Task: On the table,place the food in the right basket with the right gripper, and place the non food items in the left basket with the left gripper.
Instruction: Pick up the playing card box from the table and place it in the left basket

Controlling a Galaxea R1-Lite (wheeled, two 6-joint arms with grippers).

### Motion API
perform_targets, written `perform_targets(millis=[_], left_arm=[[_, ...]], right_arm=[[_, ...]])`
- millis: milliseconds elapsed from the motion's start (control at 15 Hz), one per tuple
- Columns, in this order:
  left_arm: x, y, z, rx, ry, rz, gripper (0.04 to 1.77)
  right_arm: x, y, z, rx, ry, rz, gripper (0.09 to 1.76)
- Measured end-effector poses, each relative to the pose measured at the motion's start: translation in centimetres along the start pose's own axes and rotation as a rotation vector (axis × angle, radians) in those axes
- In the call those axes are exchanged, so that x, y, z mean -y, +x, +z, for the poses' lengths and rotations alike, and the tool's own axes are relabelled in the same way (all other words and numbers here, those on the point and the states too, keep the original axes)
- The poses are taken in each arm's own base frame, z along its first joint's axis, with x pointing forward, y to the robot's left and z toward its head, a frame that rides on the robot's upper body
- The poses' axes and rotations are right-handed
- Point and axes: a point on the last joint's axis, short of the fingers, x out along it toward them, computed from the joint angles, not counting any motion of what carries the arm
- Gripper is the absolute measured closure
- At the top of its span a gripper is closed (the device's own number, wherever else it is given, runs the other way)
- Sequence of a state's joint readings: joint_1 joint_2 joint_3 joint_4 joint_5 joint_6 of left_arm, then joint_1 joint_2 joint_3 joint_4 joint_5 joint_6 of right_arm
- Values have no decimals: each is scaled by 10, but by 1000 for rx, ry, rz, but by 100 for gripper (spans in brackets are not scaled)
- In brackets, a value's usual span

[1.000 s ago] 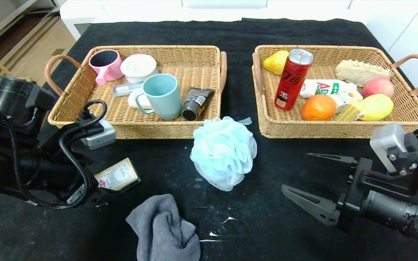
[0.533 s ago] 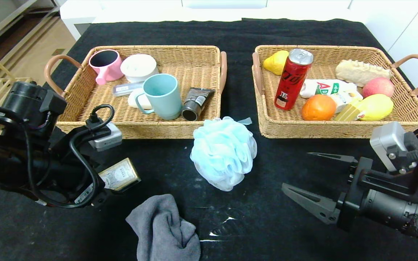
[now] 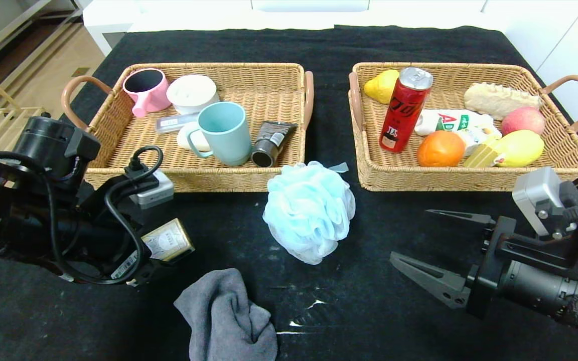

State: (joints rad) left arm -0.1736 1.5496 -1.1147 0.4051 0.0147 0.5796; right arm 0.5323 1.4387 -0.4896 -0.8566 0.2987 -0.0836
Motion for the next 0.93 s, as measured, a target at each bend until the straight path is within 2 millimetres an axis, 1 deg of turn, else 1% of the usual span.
perform_targets(millis=[133,200,333,400,467,600,933], left_arm=[[0,0,0,-2,0,1,9],[0,1,0,-2,0,1,18],[0,1,0,-3,0,-1,52],[0,1,0,-4,0,-2,66],[0,1,-1,-5,1,-3,72],[4,2,-2,-7,7,-11,76],[7,2,-2,-8,13,-17,78]], right_arm=[[0,0,0,0,1,0,14],[0,0,0,0,0,1,14],[0,0,-1,-2,1,1,14],[0,0,-1,-3,1,1,14],[0,0,-1,-4,2,2,14],[0,1,-2,-9,1,2,14],[1,4,-5,-23,1,4,14]])
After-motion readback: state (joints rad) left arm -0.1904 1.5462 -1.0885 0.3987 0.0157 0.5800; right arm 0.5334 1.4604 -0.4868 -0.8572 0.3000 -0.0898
